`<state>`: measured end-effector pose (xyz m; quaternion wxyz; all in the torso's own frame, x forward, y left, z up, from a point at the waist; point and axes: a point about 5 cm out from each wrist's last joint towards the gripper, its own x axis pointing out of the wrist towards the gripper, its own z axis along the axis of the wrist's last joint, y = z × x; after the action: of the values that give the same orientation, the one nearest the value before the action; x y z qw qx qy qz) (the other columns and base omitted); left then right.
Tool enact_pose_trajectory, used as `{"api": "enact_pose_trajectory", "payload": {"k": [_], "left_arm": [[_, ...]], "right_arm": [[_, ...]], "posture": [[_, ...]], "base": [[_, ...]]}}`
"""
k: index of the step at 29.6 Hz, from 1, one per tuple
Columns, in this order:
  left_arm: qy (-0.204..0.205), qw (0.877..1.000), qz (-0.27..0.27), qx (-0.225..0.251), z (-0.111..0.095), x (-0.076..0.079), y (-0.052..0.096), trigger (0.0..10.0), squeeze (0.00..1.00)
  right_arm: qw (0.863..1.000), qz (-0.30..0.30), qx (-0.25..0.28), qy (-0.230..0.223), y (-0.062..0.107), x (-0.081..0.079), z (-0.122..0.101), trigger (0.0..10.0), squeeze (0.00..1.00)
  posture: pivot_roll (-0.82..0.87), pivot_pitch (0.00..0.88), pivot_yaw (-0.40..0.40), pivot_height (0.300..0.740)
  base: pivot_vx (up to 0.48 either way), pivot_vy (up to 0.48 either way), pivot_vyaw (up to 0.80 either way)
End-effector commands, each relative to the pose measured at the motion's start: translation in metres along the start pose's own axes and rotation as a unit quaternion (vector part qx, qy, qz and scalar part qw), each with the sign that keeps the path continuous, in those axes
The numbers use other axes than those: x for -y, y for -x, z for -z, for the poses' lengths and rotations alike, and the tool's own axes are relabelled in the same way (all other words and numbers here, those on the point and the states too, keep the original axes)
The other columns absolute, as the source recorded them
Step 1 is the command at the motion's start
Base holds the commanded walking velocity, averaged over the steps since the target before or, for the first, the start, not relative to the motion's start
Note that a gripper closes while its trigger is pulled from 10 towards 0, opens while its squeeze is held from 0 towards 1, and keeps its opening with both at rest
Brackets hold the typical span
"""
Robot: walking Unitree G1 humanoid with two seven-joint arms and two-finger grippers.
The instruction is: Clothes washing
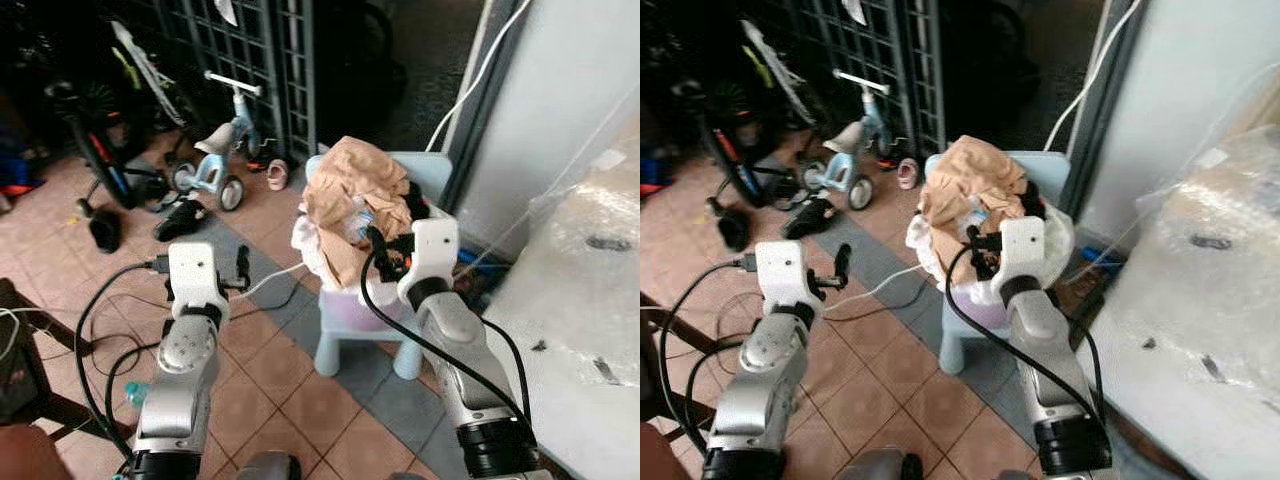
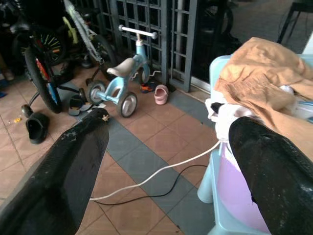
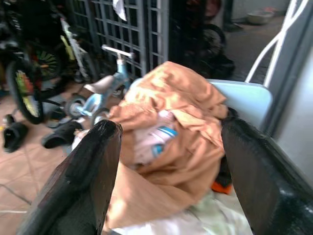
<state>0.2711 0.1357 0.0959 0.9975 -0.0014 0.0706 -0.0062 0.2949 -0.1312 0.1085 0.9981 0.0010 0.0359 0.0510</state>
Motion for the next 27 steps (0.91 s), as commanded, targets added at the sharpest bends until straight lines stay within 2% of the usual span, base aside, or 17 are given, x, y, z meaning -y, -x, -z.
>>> {"api": "enact_pose_trajectory", "payload": {"k": [1,27], "left_arm": [[-0.016,1.0,-0.006,0.009,-0.0025,-0.0046,-0.0024,10.0,0.0],[-0.02,1.0,-0.005,0.012,-0.003,-0.005,-0.0028,10.0,0.0]], "right_arm": [[1.0,0.005,-0.001,0.005,-0.002,-0.0001,-0.0029,10.0,0.0],[1.0,0.004,-0.005,0.01,-0.0023,-0.0006,-0.0022,10.0,0.0]], "posture": [[-0.05,0.0,0.029,0.74],[-0.05,0.0,0.029,0.74]], "base": [[0.0,0.0,0.0],[0.0,0.0,0.0]]}}
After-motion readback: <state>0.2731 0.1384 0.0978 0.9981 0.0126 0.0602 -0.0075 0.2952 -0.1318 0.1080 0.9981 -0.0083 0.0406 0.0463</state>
